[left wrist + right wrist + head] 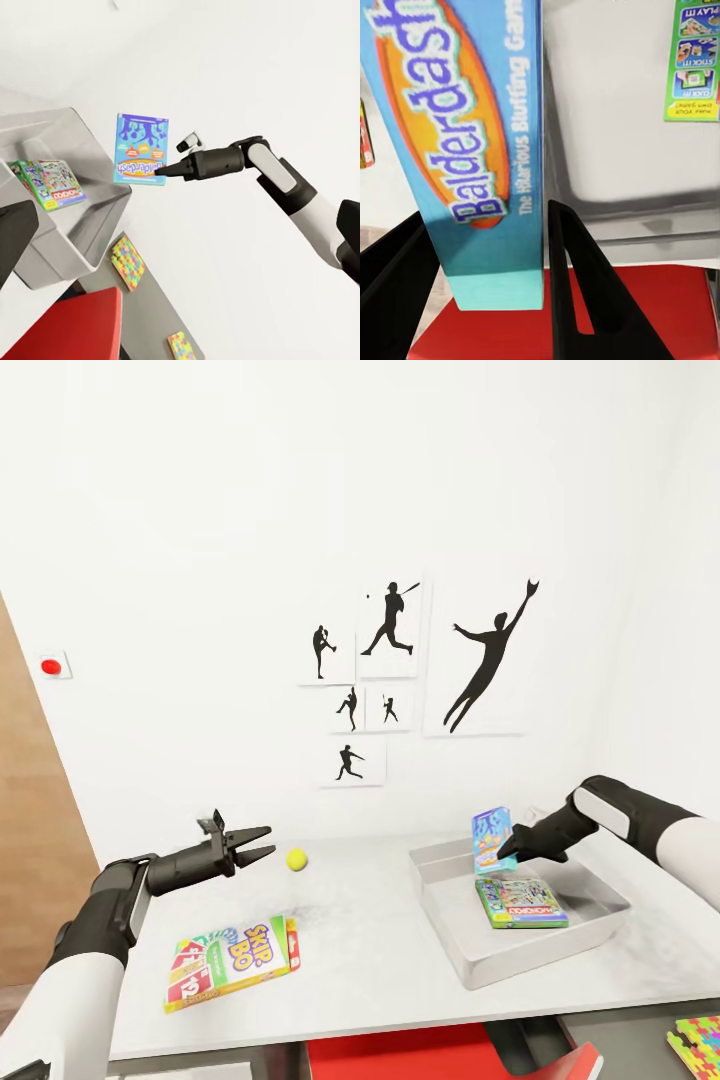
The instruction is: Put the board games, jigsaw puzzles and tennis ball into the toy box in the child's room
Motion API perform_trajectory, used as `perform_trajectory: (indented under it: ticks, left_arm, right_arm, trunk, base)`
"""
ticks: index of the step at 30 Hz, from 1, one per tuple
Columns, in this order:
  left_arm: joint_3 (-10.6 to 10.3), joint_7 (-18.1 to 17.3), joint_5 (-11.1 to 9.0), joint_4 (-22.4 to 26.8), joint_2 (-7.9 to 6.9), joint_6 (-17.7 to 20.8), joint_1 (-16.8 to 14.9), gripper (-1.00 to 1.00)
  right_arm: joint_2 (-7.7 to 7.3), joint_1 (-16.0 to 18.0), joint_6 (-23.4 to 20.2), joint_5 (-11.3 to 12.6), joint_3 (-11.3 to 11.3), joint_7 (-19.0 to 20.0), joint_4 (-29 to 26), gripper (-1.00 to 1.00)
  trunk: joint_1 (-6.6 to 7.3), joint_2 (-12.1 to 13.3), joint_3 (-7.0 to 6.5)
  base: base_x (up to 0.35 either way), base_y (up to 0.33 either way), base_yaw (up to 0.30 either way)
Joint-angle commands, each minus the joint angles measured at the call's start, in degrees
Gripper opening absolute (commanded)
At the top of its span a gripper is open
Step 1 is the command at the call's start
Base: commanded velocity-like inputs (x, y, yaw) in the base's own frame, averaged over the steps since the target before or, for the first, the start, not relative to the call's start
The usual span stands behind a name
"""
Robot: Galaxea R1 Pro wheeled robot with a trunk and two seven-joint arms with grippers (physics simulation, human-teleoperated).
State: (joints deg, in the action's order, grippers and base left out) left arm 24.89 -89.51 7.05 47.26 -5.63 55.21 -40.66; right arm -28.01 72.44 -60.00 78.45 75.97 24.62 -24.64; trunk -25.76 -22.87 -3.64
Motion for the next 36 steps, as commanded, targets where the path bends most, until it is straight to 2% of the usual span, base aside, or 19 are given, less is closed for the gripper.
perform_trajectory:
  ticks: [1, 12, 16, 17, 20, 24, 31, 33, 36]
  left_arm:
    - [0.16, -0.49, 0.60, 0.05, 0.02, 0.60, -0.03, 1.00]
    - [0.16, -0.49, 0.60, 0.04, 0.00, 0.60, -0.03, 1.00]
    - [0.16, -0.49, 0.60, 0.05, -0.04, 0.60, -0.03, 1.00]
    - [0.16, -0.49, 0.60, 0.05, -0.06, 0.60, -0.03, 1.00]
    - [0.16, -0.49, 0.60, 0.07, -0.08, 0.60, -0.03, 1.00]
    - [0.11, -0.49, 0.60, 0.06, -0.17, 0.60, -0.03, 1.00]
    - [0.07, -0.49, 0.59, 0.07, -0.35, 0.60, -0.03, 1.00]
    - [0.07, -0.49, 0.57, 0.06, -0.39, 0.60, -0.03, 1.00]
    - [0.11, -0.49, 0.53, 0.07, -0.49, 0.60, -0.03, 1.00]
  right_arm:
    - [0.03, 0.07, 0.00, -0.33, 0.26, 0.50, -0.06, -1.00]
    - [0.07, 0.07, 0.00, 0.09, -0.60, 1.03, -0.03, -1.00]
    - [0.06, 0.07, 0.00, 0.24, -1.87, 4.42, -0.12, -1.00]
    - [0.06, 0.07, 0.00, 0.03, -2.15, 7.40, -0.10, -1.00]
    - [0.00, 0.07, 0.00, -0.19, -2.22, 12.69, -0.03, -1.00]
    - [-0.02, 0.07, 0.00, -0.35, -2.03, 17.40, 0.27, -1.00]
    - [-0.04, 0.07, 0.00, -0.34, -1.86, 18.84, 0.70, -1.00]
    - [0.01, 0.06, 0.00, -0.46, -1.31, 18.87, 0.65, -1.00]
    - [0.17, 0.00, 0.00, -2.17, 2.25, 18.91, 0.45, -1.00]
  trunk:
    - [-0.03, -0.05, 0.03]
    - [-0.03, -0.05, 0.03]
    - [-0.03, -0.05, 0.03]
    - [-0.03, -0.05, 0.03]
    - [-0.03, -0.05, 0.03]
    - [-0.03, -0.05, 0.03]
    - [-0.03, -0.05, 0.03]
    - [-0.03, -0.05, 0.03]
    - [-0.03, -0.05, 0.03]
  base:
    - [0.000, 0.000, 0.000]
    - [0.000, 0.000, 0.000]
    - [0.000, 0.000, 0.000]
    - [0.000, 0.000, 0.000]
    - [0.000, 0.000, 0.000]
    - [0.000, 0.000, 0.000]
    - [0.000, 0.000, 0.000]
    - [0.000, 0.000, 0.000]
    - [0.000, 0.000, 0.000]
